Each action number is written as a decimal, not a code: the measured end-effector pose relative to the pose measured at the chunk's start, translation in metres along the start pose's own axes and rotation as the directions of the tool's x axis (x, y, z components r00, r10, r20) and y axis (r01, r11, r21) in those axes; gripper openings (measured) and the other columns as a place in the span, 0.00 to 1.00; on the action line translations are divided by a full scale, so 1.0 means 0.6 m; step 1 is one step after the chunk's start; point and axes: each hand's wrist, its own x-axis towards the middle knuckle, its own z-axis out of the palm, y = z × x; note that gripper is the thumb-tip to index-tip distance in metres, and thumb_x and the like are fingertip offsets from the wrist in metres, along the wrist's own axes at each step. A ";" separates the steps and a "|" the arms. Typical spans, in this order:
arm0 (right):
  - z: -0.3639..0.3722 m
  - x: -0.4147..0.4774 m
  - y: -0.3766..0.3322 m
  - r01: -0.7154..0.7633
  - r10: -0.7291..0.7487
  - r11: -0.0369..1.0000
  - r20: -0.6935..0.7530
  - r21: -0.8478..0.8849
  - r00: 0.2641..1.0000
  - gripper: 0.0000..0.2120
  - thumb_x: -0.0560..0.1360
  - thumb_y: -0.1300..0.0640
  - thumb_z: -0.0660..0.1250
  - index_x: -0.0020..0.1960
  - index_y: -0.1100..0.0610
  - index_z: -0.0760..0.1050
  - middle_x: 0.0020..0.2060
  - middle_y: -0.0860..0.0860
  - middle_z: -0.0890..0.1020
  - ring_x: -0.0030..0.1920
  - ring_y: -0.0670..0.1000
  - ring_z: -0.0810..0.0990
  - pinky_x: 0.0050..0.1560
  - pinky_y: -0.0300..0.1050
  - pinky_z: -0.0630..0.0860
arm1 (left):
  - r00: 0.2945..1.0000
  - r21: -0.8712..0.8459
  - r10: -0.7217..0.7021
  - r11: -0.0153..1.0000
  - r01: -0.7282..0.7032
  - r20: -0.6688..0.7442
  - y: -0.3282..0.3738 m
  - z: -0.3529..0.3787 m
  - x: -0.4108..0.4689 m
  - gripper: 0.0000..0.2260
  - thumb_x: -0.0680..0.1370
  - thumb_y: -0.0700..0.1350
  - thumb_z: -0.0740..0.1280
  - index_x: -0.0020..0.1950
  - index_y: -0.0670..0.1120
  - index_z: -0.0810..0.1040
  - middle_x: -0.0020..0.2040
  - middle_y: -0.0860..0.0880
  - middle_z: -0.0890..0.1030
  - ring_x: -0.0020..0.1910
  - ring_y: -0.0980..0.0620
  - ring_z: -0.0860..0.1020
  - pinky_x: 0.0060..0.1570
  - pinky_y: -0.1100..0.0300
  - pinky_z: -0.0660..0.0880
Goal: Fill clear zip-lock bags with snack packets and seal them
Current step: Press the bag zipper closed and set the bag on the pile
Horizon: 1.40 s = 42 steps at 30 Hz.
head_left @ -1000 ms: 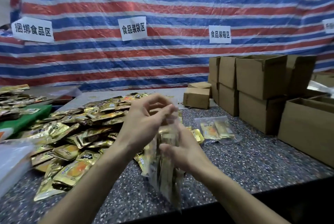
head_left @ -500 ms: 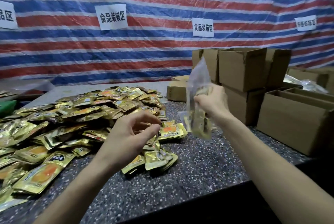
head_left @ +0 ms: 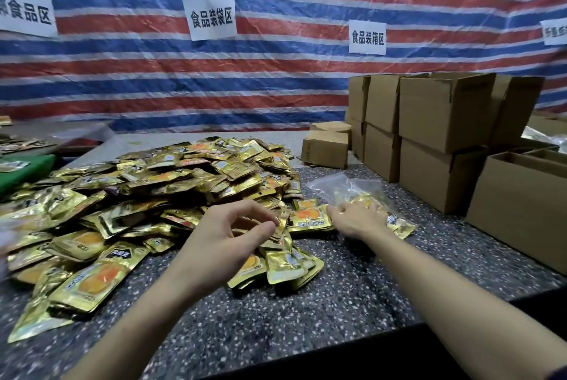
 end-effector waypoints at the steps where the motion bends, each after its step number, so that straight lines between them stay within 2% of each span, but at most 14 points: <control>1: -0.004 -0.003 -0.003 0.003 -0.004 1.000 0.017 0.006 1.000 0.34 0.79 0.31 0.46 0.77 0.48 0.63 0.78 0.57 0.62 0.78 0.65 0.55 0.73 0.68 0.53 | 1.000 -0.004 -0.004 1.000 0.004 -0.008 -0.001 0.001 0.000 0.04 0.78 0.44 0.70 0.46 0.52 0.84 0.45 0.55 0.84 0.46 0.57 0.82 0.40 0.67 0.78; 4: -0.013 -0.025 -0.036 0.049 -0.045 0.998 -0.086 0.041 0.995 0.31 0.79 0.35 0.52 0.76 0.51 0.63 0.76 0.56 0.64 0.76 0.63 0.57 0.74 0.71 0.51 | 0.999 -0.005 -0.005 1.000 0.005 -0.035 -0.001 0.007 0.002 0.04 0.78 0.44 0.70 0.47 0.53 0.84 0.46 0.56 0.84 0.47 0.57 0.81 0.44 0.61 0.80; 8: -0.026 -0.093 -0.123 0.291 -0.235 0.930 -0.245 0.225 0.941 0.28 0.79 0.38 0.58 0.75 0.50 0.65 0.73 0.51 0.70 0.73 0.57 0.65 0.74 0.68 0.56 | 0.992 0.001 0.036 0.999 -0.036 -0.119 0.000 0.003 0.003 0.05 0.78 0.45 0.70 0.51 0.54 0.82 0.47 0.58 0.84 0.48 0.60 0.80 0.46 0.64 0.79; 14: -0.014 -0.195 -0.195 0.665 -0.505 0.558 -0.433 0.495 0.746 0.19 0.77 0.45 0.66 0.65 0.49 0.74 0.61 0.46 0.79 0.61 0.46 0.76 0.62 0.51 0.75 | 0.937 0.097 0.085 0.994 -0.055 -0.339 -0.032 -0.056 -0.033 0.09 0.78 0.45 0.69 0.57 0.56 0.78 0.49 0.60 0.81 0.50 0.60 0.80 0.48 0.58 0.80; 16: 0.007 -0.215 -0.199 0.719 -0.538 0.467 -0.480 0.515 0.693 0.14 0.77 0.49 0.69 0.61 0.49 0.76 0.55 0.43 0.80 0.55 0.42 0.78 0.56 0.47 0.78 | 0.917 0.199 0.094 0.980 -0.016 -0.387 -0.059 -0.094 -0.058 0.10 0.78 0.45 0.70 0.58 0.55 0.78 0.51 0.61 0.80 0.51 0.62 0.79 0.49 0.63 0.78; 18: 0.036 -0.226 -0.193 0.750 -0.549 0.411 -0.517 0.518 0.657 0.10 0.77 0.53 0.70 0.57 0.46 0.76 0.50 0.39 0.80 0.49 0.40 0.79 0.48 0.45 0.80 | 0.898 0.429 0.110 0.898 0.093 -0.426 -0.093 -0.147 -0.087 0.11 0.77 0.44 0.71 0.59 0.53 0.79 0.55 0.60 0.79 0.55 0.64 0.76 0.56 0.66 0.73; 20: 0.066 -0.231 -0.177 0.767 -0.520 0.382 -0.566 0.516 0.640 0.12 0.76 0.59 0.72 0.53 0.44 0.76 0.46 0.40 0.80 0.44 0.42 0.79 0.41 0.43 0.78 | 0.847 0.595 0.096 0.753 0.282 -0.523 -0.123 -0.210 -0.115 0.09 0.77 0.43 0.72 0.56 0.50 0.81 0.57 0.53 0.81 0.58 0.55 0.75 0.61 0.56 0.72; 24: 0.099 -0.224 -0.156 0.771 -0.467 0.349 -0.614 0.533 0.636 0.19 0.73 0.71 0.72 0.47 0.47 0.75 0.42 0.47 0.80 0.40 0.44 0.79 0.36 0.33 0.75 | 0.687 0.561 -0.048 0.536 0.631 -0.725 -0.174 -0.330 -0.163 0.10 0.79 0.45 0.67 0.59 0.46 0.82 0.62 0.43 0.80 0.61 0.41 0.75 0.60 0.46 0.71; 26: 0.102 -0.223 -0.155 0.792 -0.475 0.322 -0.635 0.518 0.609 0.19 0.71 0.74 0.71 0.46 0.50 0.75 0.40 0.48 0.80 0.40 0.44 0.78 0.34 0.31 0.74 | 0.609 0.536 -0.199 0.320 0.781 -0.768 -0.199 -0.366 -0.174 0.16 0.79 0.52 0.64 0.60 0.43 0.80 0.63 0.41 0.79 0.62 0.40 0.74 0.59 0.48 0.68; 29: 0.105 -0.226 -0.156 0.833 -0.530 0.305 -0.645 0.461 0.551 0.22 0.70 0.75 0.71 0.45 0.48 0.74 0.39 0.47 0.79 0.39 0.47 0.78 0.32 0.35 0.75 | 0.524 0.517 -0.313 0.113 0.849 -0.792 -0.220 -0.387 -0.184 0.07 0.77 0.47 0.63 0.48 0.45 0.78 0.56 0.41 0.81 0.57 0.40 0.77 0.52 0.51 0.69; 33: 0.111 -0.220 -0.150 0.827 -0.512 0.256 -0.656 0.500 0.555 0.20 0.70 0.74 0.72 0.44 0.48 0.76 0.38 0.46 0.80 0.35 0.48 0.78 0.32 0.45 0.75 | 0.486 0.463 -0.231 0.151 0.874 -0.843 -0.228 -0.401 -0.182 0.03 0.74 0.38 0.67 0.43 0.45 0.78 0.45 0.42 0.82 0.45 0.40 0.78 0.43 0.54 0.66; 36: 0.113 -0.217 -0.146 0.805 -0.488 0.232 -0.651 0.546 0.582 0.20 0.71 0.75 0.71 0.44 0.48 0.76 0.38 0.45 0.80 0.37 0.49 0.78 0.33 0.44 0.75 | 0.453 0.426 -0.309 0.155 0.891 -0.836 -0.228 -0.411 -0.176 0.15 0.72 0.50 0.76 0.36 0.43 0.74 0.42 0.42 0.82 0.41 0.42 0.78 0.42 0.55 0.68; 38: 0.112 -0.218 -0.145 0.795 -0.477 0.218 -0.649 0.566 0.593 0.20 0.71 0.74 0.71 0.44 0.49 0.77 0.38 0.45 0.80 0.38 0.49 0.78 0.34 0.44 0.75 | 0.417 0.388 -0.355 0.153 0.909 -0.837 -0.222 -0.422 -0.171 0.18 0.74 0.54 0.74 0.35 0.44 0.72 0.44 0.41 0.83 0.42 0.41 0.79 0.44 0.54 0.70; 42: 0.109 -0.221 -0.145 0.780 -0.467 0.206 -0.641 0.592 0.609 0.18 0.71 0.75 0.71 0.43 0.51 0.77 0.37 0.48 0.80 0.38 0.49 0.78 0.36 0.41 0.74 | 0.418 0.400 -0.249 0.121 0.908 -0.874 -0.206 -0.441 -0.160 0.05 0.75 0.42 0.68 0.42 0.41 0.79 0.40 0.41 0.80 0.39 0.42 0.77 0.40 0.55 0.69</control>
